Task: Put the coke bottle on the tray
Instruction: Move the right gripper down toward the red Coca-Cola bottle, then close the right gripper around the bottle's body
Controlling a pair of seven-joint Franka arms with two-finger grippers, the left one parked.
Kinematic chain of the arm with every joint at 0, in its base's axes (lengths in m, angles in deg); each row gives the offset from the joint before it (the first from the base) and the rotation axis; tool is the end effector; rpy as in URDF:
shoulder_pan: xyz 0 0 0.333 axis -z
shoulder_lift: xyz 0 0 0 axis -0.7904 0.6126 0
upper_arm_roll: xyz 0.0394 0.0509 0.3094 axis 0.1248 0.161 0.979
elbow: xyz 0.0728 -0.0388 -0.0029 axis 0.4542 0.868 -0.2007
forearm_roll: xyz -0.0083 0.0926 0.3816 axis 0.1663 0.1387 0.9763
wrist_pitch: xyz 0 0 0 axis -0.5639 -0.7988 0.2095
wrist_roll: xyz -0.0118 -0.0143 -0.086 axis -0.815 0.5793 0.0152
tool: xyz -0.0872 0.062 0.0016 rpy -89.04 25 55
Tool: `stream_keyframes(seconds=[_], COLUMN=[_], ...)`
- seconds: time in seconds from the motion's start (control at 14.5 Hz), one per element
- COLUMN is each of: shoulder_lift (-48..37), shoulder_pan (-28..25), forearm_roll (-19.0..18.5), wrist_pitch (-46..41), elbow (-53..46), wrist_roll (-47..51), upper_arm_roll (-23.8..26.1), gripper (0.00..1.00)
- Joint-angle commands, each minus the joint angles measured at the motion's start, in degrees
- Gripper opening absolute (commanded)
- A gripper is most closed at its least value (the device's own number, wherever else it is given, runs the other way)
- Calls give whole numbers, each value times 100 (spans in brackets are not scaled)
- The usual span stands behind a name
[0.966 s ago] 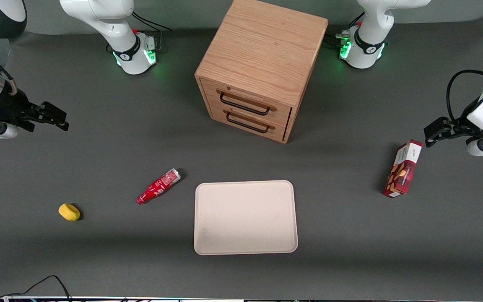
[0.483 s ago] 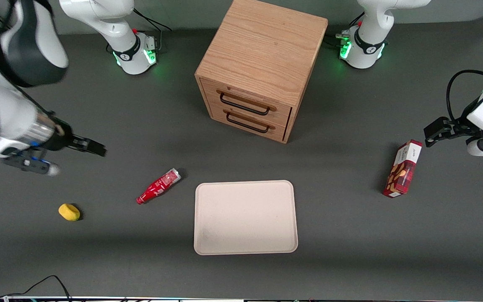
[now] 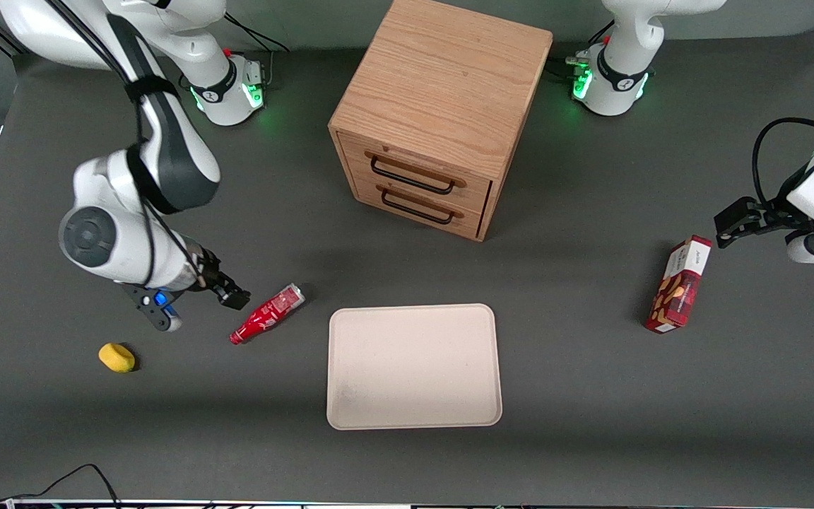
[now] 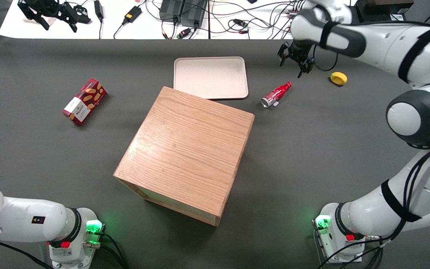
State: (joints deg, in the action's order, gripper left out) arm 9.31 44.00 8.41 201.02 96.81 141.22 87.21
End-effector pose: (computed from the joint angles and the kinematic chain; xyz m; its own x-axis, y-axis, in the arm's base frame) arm 0.6155 0.1637 0.3583 0.6422 -0.7590 -0.1071 -0.7546 -0.6506 0.0856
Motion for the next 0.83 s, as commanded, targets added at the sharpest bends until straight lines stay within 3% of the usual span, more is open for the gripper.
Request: stream_keyframes(seconds=[0.0, 0.34, 0.76], shoulder_lift=[186, 872, 1400], shoulder_pan=[-30, -56, -48], forearm_roll=[-140, -140, -140], wrist_pitch=[512, 1470, 1779], elbow=[278, 288, 297], wrist_roll=[529, 1066, 1092], upper_arm_roll=[-30, -39, -65], gripper=[100, 100, 100])
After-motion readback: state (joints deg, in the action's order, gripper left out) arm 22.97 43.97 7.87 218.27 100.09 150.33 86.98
